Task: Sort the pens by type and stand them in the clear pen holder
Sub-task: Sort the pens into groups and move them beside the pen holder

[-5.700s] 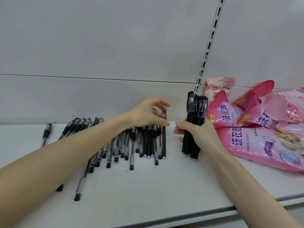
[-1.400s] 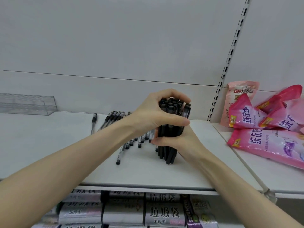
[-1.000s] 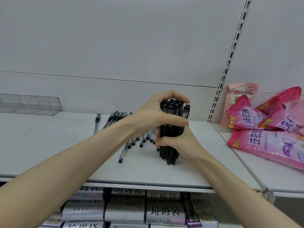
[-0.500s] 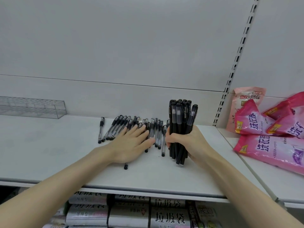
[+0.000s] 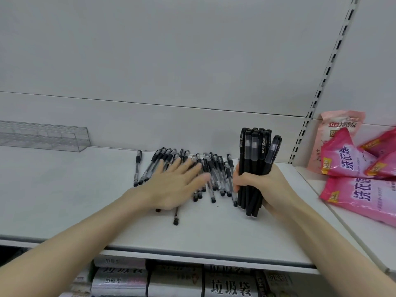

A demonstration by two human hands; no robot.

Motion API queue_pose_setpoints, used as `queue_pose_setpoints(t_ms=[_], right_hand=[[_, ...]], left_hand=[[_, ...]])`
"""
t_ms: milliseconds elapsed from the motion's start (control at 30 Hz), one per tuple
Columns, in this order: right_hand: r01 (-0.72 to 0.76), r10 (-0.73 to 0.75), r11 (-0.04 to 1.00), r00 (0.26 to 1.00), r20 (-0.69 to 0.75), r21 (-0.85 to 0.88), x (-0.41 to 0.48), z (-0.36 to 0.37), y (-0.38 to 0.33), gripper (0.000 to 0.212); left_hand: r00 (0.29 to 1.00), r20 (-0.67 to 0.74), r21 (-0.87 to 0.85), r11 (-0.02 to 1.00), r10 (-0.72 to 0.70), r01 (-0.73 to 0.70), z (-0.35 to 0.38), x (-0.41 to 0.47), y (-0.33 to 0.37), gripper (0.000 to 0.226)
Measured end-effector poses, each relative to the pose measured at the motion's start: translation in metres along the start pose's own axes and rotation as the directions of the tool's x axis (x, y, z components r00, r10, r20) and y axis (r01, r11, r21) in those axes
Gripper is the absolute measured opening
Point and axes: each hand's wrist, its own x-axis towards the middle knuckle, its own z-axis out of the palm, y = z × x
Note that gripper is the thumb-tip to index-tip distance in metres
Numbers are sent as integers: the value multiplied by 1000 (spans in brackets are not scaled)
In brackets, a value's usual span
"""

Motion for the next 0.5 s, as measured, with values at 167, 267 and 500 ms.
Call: queue_pose_setpoints(t_ms=[167, 267, 500], right_hand=[[-3, 4, 1000, 1000, -14, 15, 0, 1, 0, 9], [-6, 6, 999, 1000, -19, 47, -1, 3, -1, 11], [20, -23, 997, 999, 46, 72, -10, 9, -10, 8]], left_hand=[[997, 12, -38, 996, -74, 75, -5, 6, -22, 64], [999, 42, -71, 997, -23, 26, -6, 5, -18, 77], [941, -329, -675, 678, 76, -290, -49, -13, 20, 60]])
